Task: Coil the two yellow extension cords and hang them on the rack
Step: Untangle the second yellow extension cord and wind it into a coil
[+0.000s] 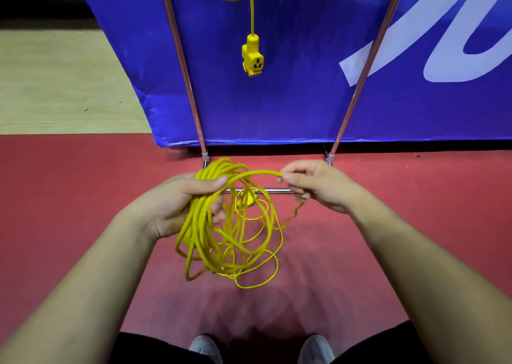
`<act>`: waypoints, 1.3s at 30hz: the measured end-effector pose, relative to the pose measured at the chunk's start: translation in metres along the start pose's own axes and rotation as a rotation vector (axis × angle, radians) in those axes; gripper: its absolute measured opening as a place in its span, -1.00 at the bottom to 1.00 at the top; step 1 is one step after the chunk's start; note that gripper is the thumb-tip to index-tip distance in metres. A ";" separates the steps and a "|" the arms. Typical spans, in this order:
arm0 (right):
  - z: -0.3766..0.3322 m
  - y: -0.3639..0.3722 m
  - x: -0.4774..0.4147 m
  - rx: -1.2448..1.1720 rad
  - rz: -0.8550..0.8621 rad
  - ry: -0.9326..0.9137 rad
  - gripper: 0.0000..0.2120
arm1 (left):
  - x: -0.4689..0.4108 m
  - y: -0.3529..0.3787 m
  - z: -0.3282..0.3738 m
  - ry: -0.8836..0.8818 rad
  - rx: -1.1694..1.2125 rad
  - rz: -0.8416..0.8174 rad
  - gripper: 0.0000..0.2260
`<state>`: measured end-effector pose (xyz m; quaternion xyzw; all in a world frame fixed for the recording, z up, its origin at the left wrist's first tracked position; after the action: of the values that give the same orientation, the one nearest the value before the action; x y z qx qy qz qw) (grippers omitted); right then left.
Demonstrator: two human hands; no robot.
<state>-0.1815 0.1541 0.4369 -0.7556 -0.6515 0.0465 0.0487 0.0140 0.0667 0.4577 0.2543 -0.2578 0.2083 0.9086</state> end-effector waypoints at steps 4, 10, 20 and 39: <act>-0.029 0.017 -0.005 0.192 -0.105 -0.072 -0.91 | -0.005 0.000 -0.007 -0.067 -0.020 0.082 -0.67; -0.061 0.062 -0.008 0.304 -0.210 -0.208 -0.86 | -0.005 0.012 -0.013 -0.076 -0.144 -0.036 -0.51; 0.011 0.004 0.004 0.360 -0.199 0.071 -0.91 | -0.003 0.005 0.000 0.018 0.008 -0.124 -0.69; 0.009 0.005 -0.019 0.555 -0.071 -0.069 -0.83 | -0.005 0.006 -0.006 -0.037 0.012 -0.107 -0.70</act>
<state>-0.1810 0.1343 0.4279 -0.6881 -0.6412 0.2469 0.2330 0.0094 0.0733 0.4529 0.2773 -0.2592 0.1561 0.9119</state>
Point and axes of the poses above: each hand's wrist, its own x-axis away from the middle knuckle, its own y-axis out of the palm, z = x × y, the point moved 7 cm from there along -x, towards the middle knuckle, and after that the axes turned 11 degrees about -y, right-handed, at the moved point
